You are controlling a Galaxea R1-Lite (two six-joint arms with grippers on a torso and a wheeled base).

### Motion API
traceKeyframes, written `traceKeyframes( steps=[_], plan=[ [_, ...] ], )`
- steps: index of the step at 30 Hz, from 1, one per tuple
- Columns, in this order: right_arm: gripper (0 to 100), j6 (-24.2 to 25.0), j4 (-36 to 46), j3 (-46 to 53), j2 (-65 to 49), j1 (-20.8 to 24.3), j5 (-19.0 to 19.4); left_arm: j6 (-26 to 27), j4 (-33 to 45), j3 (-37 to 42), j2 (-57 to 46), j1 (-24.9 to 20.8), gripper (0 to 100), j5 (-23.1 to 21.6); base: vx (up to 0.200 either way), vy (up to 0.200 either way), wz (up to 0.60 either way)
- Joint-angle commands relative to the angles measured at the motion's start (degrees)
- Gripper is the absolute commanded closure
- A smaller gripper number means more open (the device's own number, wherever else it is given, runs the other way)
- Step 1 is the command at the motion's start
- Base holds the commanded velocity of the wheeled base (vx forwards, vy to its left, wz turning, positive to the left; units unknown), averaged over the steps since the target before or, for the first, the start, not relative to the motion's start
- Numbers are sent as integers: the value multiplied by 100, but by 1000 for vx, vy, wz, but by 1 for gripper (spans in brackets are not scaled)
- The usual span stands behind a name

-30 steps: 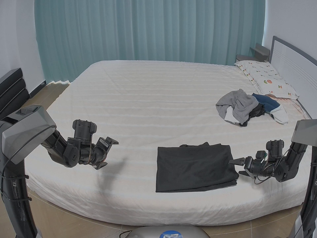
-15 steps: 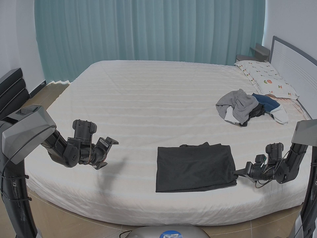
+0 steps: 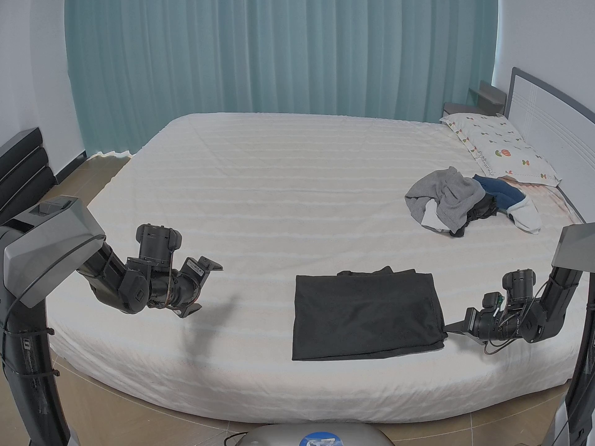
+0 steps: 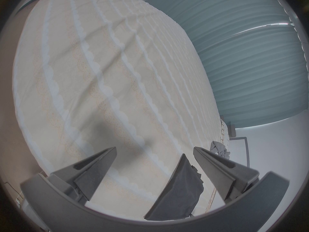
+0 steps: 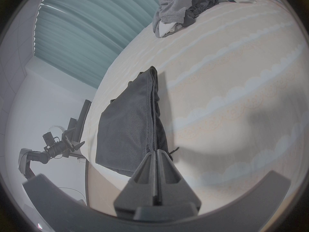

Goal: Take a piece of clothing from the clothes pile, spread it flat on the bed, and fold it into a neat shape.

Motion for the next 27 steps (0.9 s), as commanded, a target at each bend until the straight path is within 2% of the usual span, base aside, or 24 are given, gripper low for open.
traceKeyframes(
  steps=[1,3,4,12,15,20,22,27],
  plan=[
    [100,-12,-2,10,-2,-31,2,-4,-3,-8,8,-1,0,1,0,0,0],
    [100,-12,7,10,-2,-49,2,-4,-3,-8,8,-1,0,1,0,0,0],
    [0,-56,7,10,-11,-75,2,-4,-3,-8,8,-1,0,1,0,0,0],
    [0,-82,-37,-17,-19,-137,2,-4,-3,-8,8,-1,0,1,0,0,0],
    [0,138,-46,-210,-72,-233,64,-39,6,-52,-1,8,0,-17,0,0,0],
    [0,1342,-90,-649,-98,-277,81,-48,6,-34,-18,-10,0,-8,0,0,0],
    [0,1746,-90,-764,-125,-277,90,-57,6,-34,-44,-10,0,-8,0,-200,0],
    [0,2344,-178,-1001,-55,-277,90,-74,15,-8,-88,-212,0,-17,0,-200,0]
  ],
)
